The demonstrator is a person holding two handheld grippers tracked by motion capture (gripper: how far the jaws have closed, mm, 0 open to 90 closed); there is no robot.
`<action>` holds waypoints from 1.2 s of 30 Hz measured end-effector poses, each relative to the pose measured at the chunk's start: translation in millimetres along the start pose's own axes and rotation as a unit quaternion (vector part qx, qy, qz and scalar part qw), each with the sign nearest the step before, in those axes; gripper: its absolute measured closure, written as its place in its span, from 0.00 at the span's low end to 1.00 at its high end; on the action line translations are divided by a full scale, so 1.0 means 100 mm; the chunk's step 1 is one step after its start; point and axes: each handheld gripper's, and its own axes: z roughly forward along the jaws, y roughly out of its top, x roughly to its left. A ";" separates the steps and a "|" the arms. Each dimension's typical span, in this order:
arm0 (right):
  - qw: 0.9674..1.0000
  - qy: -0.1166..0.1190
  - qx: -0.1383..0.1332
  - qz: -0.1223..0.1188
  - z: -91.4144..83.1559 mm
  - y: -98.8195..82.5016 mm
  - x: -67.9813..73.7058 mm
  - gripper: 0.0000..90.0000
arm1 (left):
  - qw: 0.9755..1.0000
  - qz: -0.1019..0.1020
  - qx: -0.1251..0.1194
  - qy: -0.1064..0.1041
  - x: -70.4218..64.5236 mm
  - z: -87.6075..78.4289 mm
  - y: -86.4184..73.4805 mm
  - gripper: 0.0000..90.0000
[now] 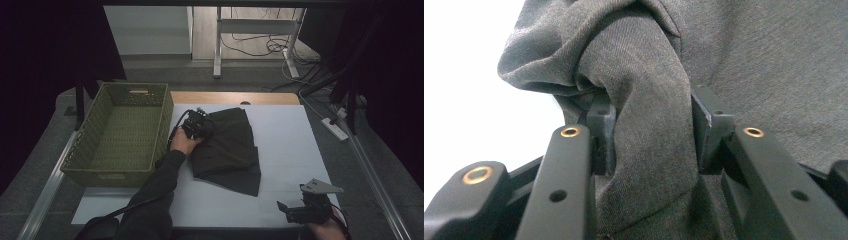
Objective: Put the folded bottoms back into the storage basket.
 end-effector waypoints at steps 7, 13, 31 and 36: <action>1.000 0.007 -0.016 0.010 0.03 0.06 0.01 0.01 | 1.000 0.005 0.001 0.013 -0.04 -0.01 0.00 0.67; 1.000 0.013 -0.017 -0.011 0.13 0.16 0.02 0.01 | 1.000 0.010 -0.001 0.027 -0.08 0.00 0.01 0.67; 0.999 0.040 -0.010 -0.027 0.54 0.53 0.10 0.01 | 0.999 -0.007 -0.006 0.037 -0.11 0.01 -0.02 0.65; 0.999 0.047 -0.003 -0.022 0.65 0.65 0.09 0.00 | 0.999 -0.009 -0.009 0.035 -0.11 0.01 -0.03 0.65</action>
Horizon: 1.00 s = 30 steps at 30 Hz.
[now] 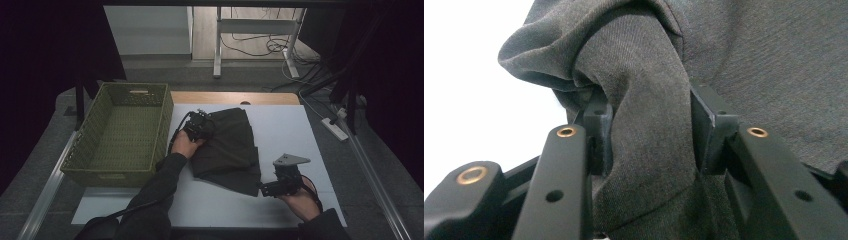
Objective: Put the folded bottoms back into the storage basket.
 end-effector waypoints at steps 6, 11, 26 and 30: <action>1.000 0.007 0.020 -0.001 0.19 0.14 -0.01 0.00 | 1.000 0.005 -0.004 0.001 0.00 0.00 -0.01 0.65; 1.000 0.009 0.026 -0.001 0.34 0.25 -0.03 0.00 | 1.000 0.009 -0.008 0.000 0.00 0.00 -0.02 0.65; 0.999 -0.003 0.045 0.016 0.75 0.49 -0.21 0.00 | 1.000 0.013 -0.013 -0.002 0.01 0.01 -0.04 0.64; 0.997 -0.008 0.068 0.017 0.87 0.47 -0.27 0.00 | 1.000 0.016 -0.015 -0.001 0.01 0.01 -0.04 0.64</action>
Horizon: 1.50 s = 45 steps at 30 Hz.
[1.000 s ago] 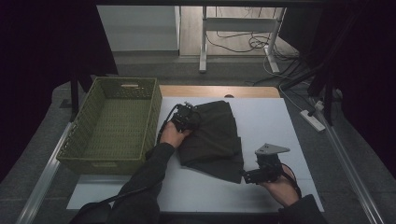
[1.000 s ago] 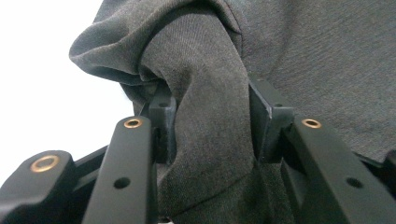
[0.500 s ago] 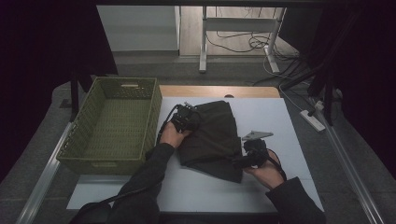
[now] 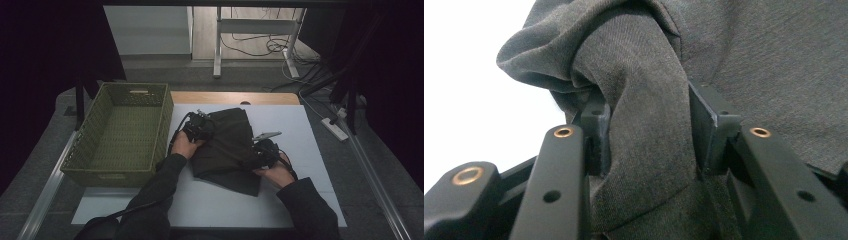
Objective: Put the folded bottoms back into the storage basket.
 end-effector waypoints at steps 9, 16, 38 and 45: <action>0.999 0.033 0.034 0.020 0.18 -0.05 -0.08 0.00 | 1.000 -0.006 -0.001 -0.004 0.01 0.01 0.00 0.62; 0.997 0.062 0.041 -0.026 0.23 0.02 0.05 0.09 | 1.000 -0.016 -0.001 -0.007 0.02 0.01 -0.01 0.62; 0.992 0.112 0.053 -0.039 0.15 0.17 0.13 0.78 | 0.999 -0.039 -0.005 -0.014 0.03 0.00 0.00 0.69; 0.992 0.119 0.037 -0.034 0.08 0.18 0.12 0.79 | 0.998 -0.050 -0.010 -0.022 0.04 -0.07 0.03 0.71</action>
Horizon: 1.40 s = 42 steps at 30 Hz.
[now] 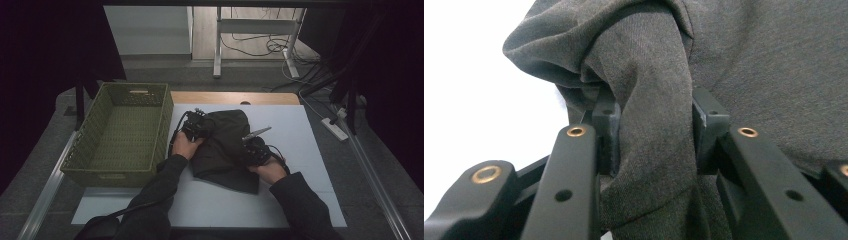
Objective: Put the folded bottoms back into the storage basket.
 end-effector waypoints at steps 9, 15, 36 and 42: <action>1.000 0.011 -0.021 0.002 -0.14 0.03 0.05 0.80 | 1.000 0.000 -0.007 -0.006 -0.04 -0.16 0.11 0.72; 0.999 0.013 -0.035 0.002 -0.25 0.05 0.06 0.80 | 1.000 0.001 -0.011 -0.016 -0.05 -0.26 0.20 0.73; 0.997 0.015 -0.081 -0.007 -0.61 0.27 0.14 0.80 | 0.999 0.023 -0.022 -0.014 -0.10 -0.70 0.58 0.73; 0.995 0.017 -0.094 -0.016 -0.67 0.40 0.19 0.80 | 0.999 0.035 -0.023 -0.003 -0.06 -0.87 0.68 0.73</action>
